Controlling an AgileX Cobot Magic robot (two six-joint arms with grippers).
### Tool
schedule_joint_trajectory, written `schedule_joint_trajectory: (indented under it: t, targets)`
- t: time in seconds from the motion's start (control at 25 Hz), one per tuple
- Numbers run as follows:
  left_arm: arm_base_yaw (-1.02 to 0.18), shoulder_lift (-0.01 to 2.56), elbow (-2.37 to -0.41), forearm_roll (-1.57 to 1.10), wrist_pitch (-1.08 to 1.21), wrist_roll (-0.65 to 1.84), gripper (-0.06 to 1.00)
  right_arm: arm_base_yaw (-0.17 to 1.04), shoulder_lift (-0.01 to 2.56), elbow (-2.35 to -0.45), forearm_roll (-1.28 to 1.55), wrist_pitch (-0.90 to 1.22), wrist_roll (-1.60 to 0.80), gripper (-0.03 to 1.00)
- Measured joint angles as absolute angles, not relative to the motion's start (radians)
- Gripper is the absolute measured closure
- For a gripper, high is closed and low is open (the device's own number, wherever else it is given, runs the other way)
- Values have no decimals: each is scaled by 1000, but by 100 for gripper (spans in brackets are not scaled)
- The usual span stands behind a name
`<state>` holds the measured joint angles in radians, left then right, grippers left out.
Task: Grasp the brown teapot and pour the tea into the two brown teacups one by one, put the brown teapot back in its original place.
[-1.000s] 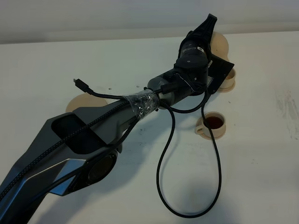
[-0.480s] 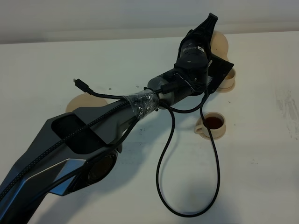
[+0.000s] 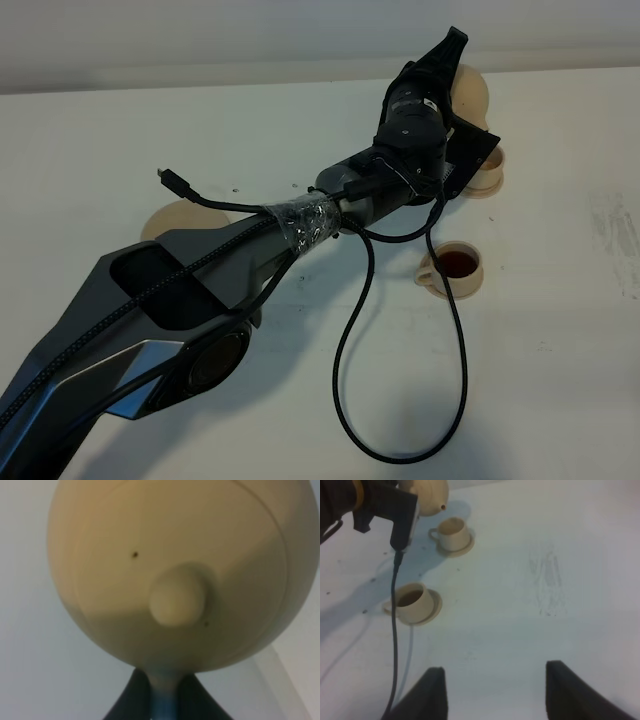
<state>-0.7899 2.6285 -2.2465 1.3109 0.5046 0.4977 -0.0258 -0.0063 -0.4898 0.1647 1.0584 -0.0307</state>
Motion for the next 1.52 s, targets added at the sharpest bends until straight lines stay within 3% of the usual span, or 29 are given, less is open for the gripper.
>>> schedule_joint_trajectory:
  t: [1.52]
  targets:
    - [-790, 2629, -2247, 1366, 477, 500, 84, -26, -6, -490, 165, 1058, -31, 50]
